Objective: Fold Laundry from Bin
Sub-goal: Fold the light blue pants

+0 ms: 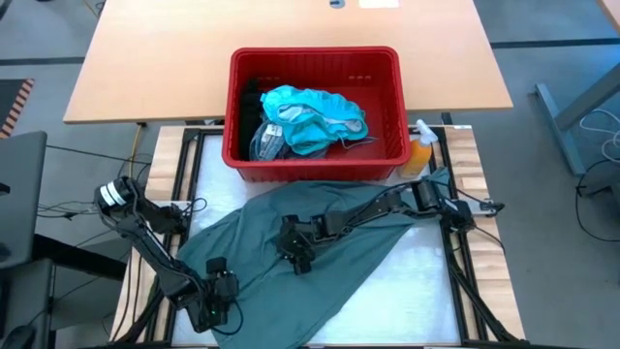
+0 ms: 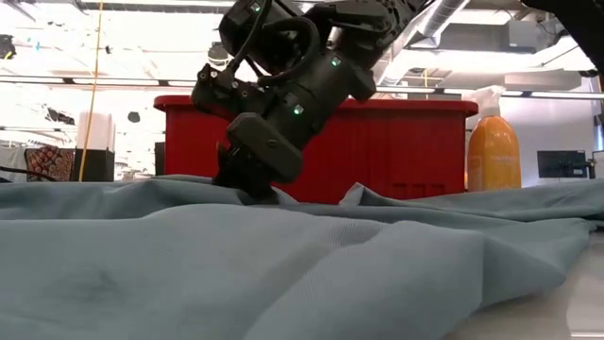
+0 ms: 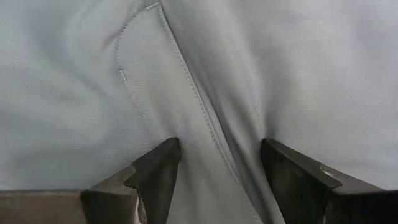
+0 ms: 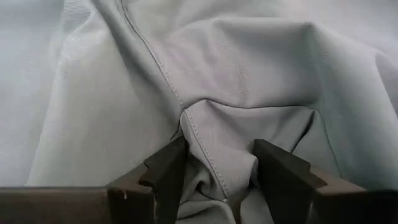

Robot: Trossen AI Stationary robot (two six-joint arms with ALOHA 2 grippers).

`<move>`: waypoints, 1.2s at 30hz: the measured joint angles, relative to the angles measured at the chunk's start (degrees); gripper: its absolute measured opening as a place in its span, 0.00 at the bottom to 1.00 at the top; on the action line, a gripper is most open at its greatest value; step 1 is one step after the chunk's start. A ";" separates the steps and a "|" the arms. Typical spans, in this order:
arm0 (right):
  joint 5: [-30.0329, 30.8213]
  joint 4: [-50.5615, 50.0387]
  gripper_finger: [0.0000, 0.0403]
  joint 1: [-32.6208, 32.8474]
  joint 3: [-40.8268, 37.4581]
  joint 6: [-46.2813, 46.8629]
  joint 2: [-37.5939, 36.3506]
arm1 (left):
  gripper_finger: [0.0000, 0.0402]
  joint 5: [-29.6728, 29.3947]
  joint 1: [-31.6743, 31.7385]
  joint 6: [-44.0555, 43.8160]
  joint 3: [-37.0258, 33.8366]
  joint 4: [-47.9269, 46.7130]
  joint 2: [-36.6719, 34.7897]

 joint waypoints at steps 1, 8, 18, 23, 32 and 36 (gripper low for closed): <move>0.09 -0.08 0.53 0.05 -0.14 -0.01 -0.02 | 0.56 0.02 0.00 0.19 0.02 -0.02 0.00; 3.00 -2.67 0.46 -0.26 -0.43 -1.36 -0.28 | 0.56 2.05 -0.19 1.05 0.28 -0.77 0.09; 1.55 -3.82 0.07 -1.12 -0.48 -4.36 -0.20 | 0.56 -2.64 -0.85 2.40 2.07 -5.04 -6.39; 0.97 -3.78 0.12 -1.70 -0.52 -3.02 -0.13 | 0.56 -2.88 -0.99 -3.02 2.99 -9.52 -10.49; 0.27 -3.72 0.09 -2.22 -0.59 -3.08 -0.11 | 0.56 -0.57 -2.10 -12.84 3.02 -6.76 -7.15; -0.02 -3.72 0.09 -2.57 -0.59 -2.84 -0.11 | 0.56 -1.99 -1.83 -11.31 3.07 -4.37 -2.52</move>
